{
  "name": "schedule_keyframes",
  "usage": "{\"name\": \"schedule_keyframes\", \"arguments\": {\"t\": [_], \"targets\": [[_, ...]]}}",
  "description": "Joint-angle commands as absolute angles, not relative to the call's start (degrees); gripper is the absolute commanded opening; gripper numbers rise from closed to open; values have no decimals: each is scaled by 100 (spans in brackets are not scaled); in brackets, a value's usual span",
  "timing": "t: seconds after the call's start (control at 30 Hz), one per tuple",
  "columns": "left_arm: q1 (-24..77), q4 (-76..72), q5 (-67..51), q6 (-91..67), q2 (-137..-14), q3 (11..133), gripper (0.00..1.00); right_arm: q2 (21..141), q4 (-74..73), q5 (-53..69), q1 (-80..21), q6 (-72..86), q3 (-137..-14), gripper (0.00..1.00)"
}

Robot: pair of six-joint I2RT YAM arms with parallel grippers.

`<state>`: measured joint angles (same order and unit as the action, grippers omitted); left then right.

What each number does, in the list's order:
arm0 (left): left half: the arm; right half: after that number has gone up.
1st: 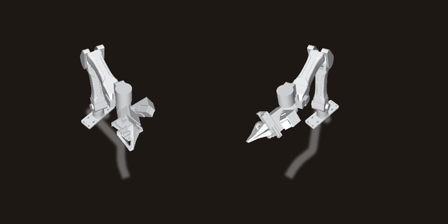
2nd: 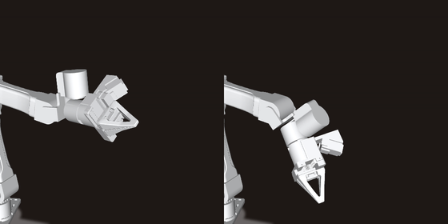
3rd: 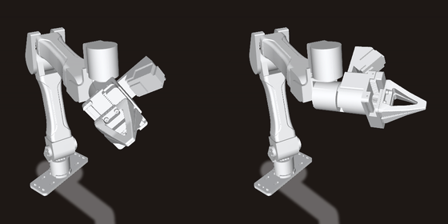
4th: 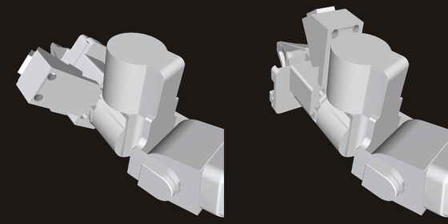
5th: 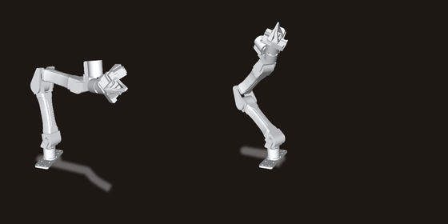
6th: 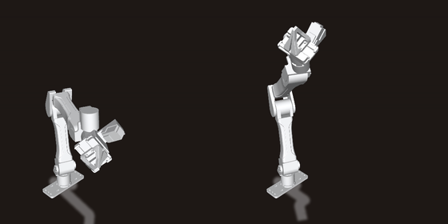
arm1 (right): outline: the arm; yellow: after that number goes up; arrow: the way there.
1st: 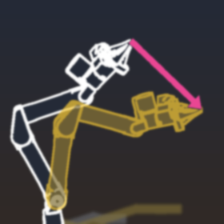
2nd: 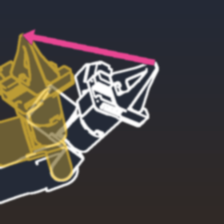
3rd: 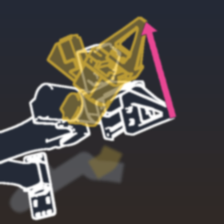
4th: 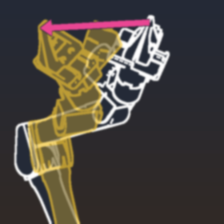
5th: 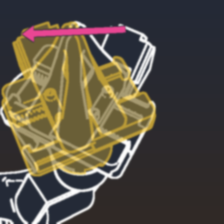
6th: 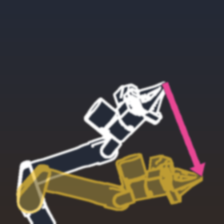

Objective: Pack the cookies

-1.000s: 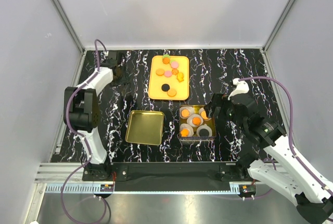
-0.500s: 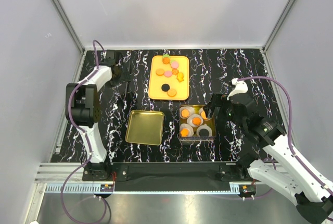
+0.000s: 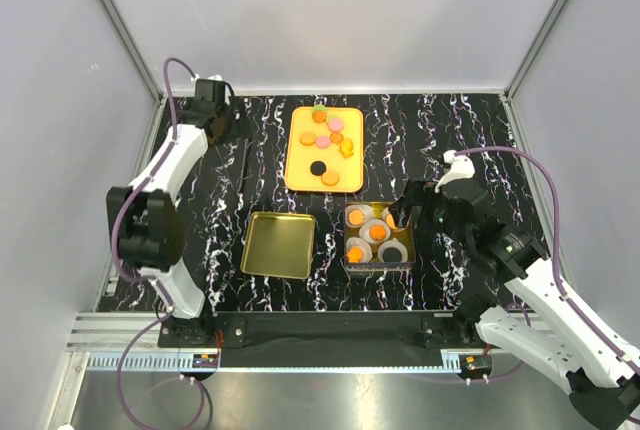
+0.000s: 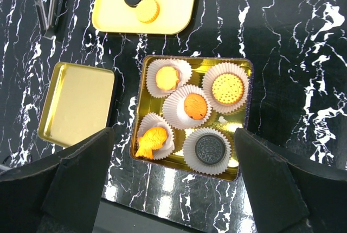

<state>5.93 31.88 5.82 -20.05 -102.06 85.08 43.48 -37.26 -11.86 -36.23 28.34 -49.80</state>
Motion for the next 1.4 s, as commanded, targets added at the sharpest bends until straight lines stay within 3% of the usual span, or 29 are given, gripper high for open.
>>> {"name": "schedule_keyframes", "arguments": {"t": [0.0,0.27,0.4,0.57,0.67,0.87,1.03,1.37], "targets": [[992,3147,677,-2153,-9179,8405,88,4438,-3463,-906,-3639,2822,-4992,100],[1923,3392,720,-2452,-7780,7182,81,4720,-3287,-545,-3647,2769,-4940,98],[3247,3752,1317,-2487,-7646,6900,73,4720,-3226,-624,-3647,2795,-4930,98],[3858,3692,1678,-2926,-7515,6285,66,4676,-3261,-650,-3647,2795,-4957,98],[3867,3647,1880,-3277,-7217,5828,62,4746,-3261,-519,-3647,2751,-4939,97],[3648,4148,2778,-4034,-6558,5230,63,5027,-3103,-97,-3639,2804,-4913,94],[2743,3780,1918,-3728,-6267,4563,63,5159,-2962,-26,-3647,2848,-4851,93],[1996,2726,932,-3481,-6951,3929,62,5186,-2891,158,-3647,2813,-4781,93]]}}
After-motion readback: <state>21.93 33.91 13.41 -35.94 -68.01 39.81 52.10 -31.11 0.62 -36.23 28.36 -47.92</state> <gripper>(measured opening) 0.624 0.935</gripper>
